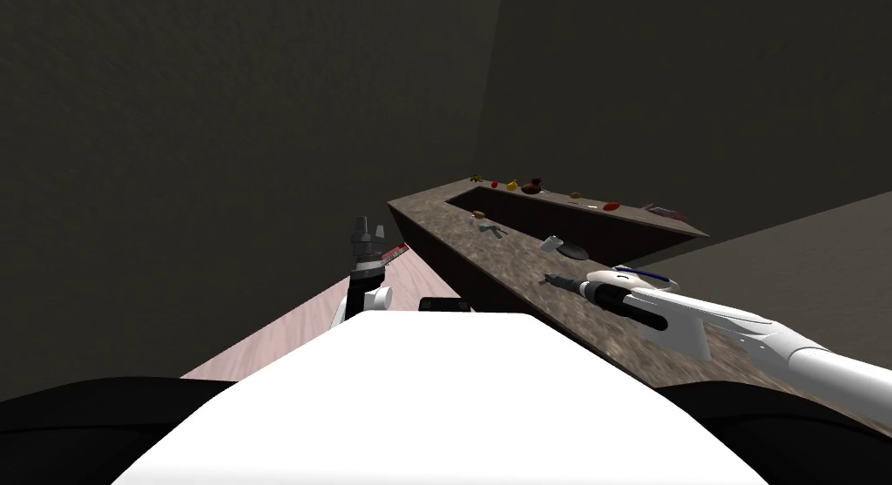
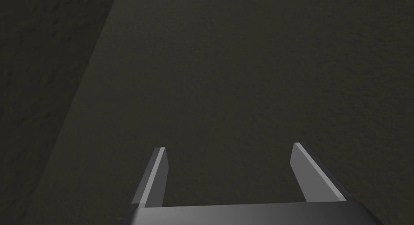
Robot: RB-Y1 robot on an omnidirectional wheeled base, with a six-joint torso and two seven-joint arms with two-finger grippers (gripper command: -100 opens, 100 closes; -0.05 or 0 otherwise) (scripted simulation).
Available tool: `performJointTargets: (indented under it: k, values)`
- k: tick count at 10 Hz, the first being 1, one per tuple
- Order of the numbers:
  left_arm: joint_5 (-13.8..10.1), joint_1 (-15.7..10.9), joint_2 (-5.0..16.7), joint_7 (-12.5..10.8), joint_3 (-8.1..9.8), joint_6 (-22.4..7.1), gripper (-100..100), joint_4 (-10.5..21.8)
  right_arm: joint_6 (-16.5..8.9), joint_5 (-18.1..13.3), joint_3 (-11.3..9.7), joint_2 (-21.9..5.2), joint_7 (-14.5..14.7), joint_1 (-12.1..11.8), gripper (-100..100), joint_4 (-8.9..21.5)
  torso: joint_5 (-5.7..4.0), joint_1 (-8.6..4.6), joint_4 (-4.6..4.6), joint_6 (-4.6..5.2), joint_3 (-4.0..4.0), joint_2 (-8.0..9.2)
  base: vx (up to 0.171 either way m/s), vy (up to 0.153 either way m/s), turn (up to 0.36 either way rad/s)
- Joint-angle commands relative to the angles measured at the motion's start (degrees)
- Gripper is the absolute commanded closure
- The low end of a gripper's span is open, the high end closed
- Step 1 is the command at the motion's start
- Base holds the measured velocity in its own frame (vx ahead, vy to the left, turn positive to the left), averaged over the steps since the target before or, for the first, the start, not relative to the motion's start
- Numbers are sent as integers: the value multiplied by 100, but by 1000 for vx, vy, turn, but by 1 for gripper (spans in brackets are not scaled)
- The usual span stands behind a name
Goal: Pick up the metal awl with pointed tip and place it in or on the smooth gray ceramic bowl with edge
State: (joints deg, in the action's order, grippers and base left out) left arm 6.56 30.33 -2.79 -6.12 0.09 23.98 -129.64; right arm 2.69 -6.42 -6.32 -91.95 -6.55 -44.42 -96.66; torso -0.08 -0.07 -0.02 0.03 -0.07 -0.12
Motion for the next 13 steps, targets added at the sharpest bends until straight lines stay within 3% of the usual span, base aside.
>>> performJointTargets:
  k: [1, 2, 3, 4, 5, 13]
  values:
    - [0, 0, 0, 0, 0, 0, 0, 0, -16, 49, 36, -176, -69, -10, 100, -91, 0, 0, 0, 0, 0, 0, -33, -3, -130]
    - [0, 0, 0, 0, 0, 0, 0, 0, -23, 85, 80, -302, -119, -36, 100, -156, 2, 1, 2, 6, 6, 11, -71, -10, -149]
    - [0, 0, 0, 0, 0, 0, 0, 0, -30, 68, 16, -239, -89, 23, 100, -118, 2, -2, 6, 8, 15, 27, -34, -6, -25]
    - [0, -1, 0, 0, 0, 0, 0, 0, -28, 72, 16, -252, -101, 24, 0, -120, 0, -1, 5, 4, 12, 20, -6, -1, 1]
    - [0, 0, 0, 0, 0, 0, 0, 0, 90, 76, 20, -231, -276, 105, 100, -44, 0, 0, 3, 3, 6, 10, -48, -43, 252]
    - [0, -1, 1, 0, 1, 0, 0, 0, 767, 239, -103, -167, -1062, 358, 100, 685, -18, -51, 8, -8, 14, 20, -86, -95, 265]
